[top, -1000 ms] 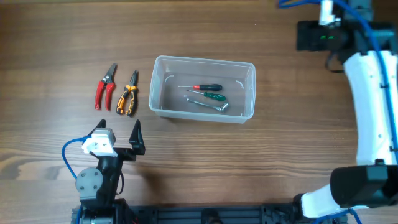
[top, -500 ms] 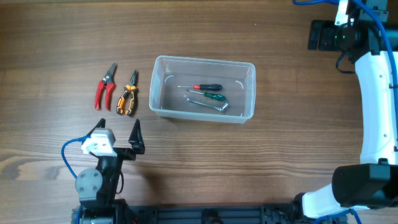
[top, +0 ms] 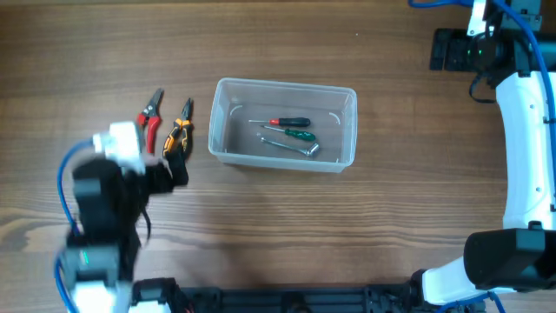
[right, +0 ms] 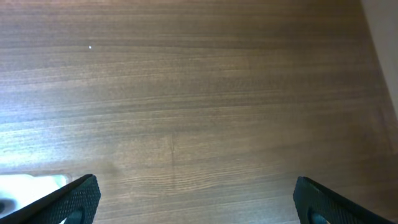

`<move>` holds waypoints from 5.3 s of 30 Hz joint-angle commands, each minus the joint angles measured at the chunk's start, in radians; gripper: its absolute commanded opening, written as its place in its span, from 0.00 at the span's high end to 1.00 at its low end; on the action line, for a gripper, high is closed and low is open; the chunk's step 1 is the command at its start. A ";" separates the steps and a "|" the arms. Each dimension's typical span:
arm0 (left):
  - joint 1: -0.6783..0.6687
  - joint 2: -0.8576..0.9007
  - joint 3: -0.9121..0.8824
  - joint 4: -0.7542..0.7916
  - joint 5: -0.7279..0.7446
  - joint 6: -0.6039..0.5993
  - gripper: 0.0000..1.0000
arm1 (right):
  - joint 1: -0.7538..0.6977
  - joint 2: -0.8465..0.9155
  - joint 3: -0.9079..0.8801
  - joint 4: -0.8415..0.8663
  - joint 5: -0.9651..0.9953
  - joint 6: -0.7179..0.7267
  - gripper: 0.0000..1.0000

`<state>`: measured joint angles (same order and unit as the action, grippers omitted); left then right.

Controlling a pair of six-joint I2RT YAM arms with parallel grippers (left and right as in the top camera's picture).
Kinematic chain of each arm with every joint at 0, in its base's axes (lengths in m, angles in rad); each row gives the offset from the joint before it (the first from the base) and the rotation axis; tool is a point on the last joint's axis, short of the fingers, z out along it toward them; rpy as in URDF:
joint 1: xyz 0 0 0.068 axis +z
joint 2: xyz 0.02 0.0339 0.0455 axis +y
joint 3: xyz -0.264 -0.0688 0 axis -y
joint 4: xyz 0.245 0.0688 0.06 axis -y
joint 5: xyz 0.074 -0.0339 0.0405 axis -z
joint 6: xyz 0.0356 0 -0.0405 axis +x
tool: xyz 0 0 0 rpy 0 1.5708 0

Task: Pack container
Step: 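Reach the left gripper to the yellow-black pliers and grasp them, then lower the pliers into the container and open the left gripper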

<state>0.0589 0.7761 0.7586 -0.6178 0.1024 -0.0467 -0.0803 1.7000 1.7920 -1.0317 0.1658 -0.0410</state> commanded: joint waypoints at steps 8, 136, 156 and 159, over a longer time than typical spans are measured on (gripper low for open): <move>-0.005 0.516 0.440 -0.221 0.054 0.196 0.00 | -0.002 0.003 0.003 0.002 0.002 0.021 0.00; -0.542 1.299 0.859 -0.419 0.156 1.012 0.93 | -0.002 0.003 0.003 0.002 0.002 0.021 0.00; -0.544 1.209 0.894 -0.452 0.150 0.915 0.70 | -0.002 0.003 0.003 0.002 0.002 0.022 0.00; -0.529 1.115 0.997 -0.447 0.115 0.837 0.66 | -0.002 0.003 0.003 0.002 0.002 0.022 0.00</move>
<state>-0.4824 2.0239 1.6421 -1.0733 0.2333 0.8753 -0.0803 1.7000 1.7912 -1.0321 0.1654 -0.0406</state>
